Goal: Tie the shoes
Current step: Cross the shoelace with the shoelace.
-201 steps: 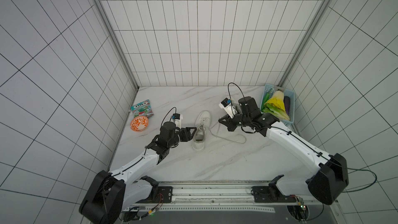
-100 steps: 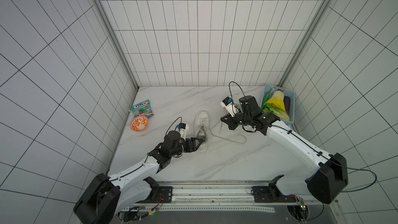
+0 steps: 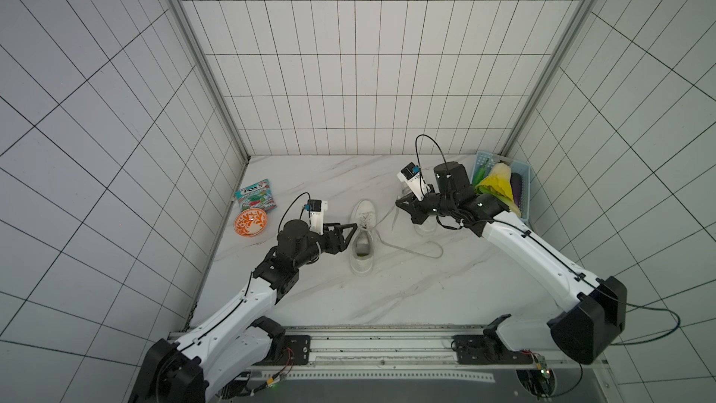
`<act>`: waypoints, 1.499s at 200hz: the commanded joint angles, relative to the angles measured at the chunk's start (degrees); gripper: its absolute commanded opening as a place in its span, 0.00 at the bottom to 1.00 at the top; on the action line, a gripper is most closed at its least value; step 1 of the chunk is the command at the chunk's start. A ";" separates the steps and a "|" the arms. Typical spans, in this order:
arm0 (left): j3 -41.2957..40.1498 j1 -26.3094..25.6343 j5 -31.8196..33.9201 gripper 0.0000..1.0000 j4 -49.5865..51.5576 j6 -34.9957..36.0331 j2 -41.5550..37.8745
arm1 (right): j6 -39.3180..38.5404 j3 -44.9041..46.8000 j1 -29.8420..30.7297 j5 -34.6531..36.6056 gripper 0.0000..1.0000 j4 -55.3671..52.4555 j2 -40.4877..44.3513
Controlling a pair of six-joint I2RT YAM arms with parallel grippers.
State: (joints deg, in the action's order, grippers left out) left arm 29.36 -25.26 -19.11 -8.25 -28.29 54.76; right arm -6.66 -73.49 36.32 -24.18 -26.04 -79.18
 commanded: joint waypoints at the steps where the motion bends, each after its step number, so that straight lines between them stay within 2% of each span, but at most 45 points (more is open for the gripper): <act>1: 2.86 0.82 -5.23 0.74 -6.11 8.82 4.76 | -1.16 -3.44 -0.63 -2.68 0.00 -0.94 -1.53; 39: 12.63 0.43 -17.34 0.74 -5.87 13.47 18.66 | -1.12 -5.20 -0.63 -3.65 0.00 -0.86 -2.12; 72: 16.87 -1.90 -19.07 0.73 -5.85 16.59 27.49 | -0.84 -6.00 -0.63 -3.33 0.00 -0.98 -1.70; 111: 20.43 -3.80 -20.99 0.60 -3.36 18.52 33.03 | -0.30 -6.57 -0.63 -3.67 0.00 -1.06 -1.12; 127: 21.05 -4.05 -20.74 0.53 -3.35 18.55 34.28 | -0.11 -6.57 -0.63 -3.82 0.00 -0.94 -0.98; 193: 21.79 -3.38 -20.92 0.00 -3.24 17.17 34.44 | 0.14 -6.57 -0.97 -0.48 0.00 -1.19 -1.04; 222: 18.81 0.21 -21.81 0.00 -7.09 10.69 31.28 | 3.14 -7.89 -2.89 3.85 0.00 -2.30 -4.45; 263: 16.52 4.52 -24.06 0.00 -8.70 4.87 28.75 | 2.09 -13.48 -3.15 10.26 0.02 -4.31 -17.37; 281: 16.81 5.83 -25.14 0.00 -8.65 1.87 29.15 | 3.13 -16.68 -3.64 13.39 0.10 -3.80 -23.70; 300: 17.37 7.11 -27.08 0.00 -8.78 -1.50 30.07 | 6.04 -19.65 -5.19 17.79 0.27 -4.97 -28.19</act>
State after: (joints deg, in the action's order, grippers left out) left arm 46.68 -19.49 -43.09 -15.62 -24.47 84.64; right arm -4.03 -88.86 33.21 -13.30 -28.34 -103.15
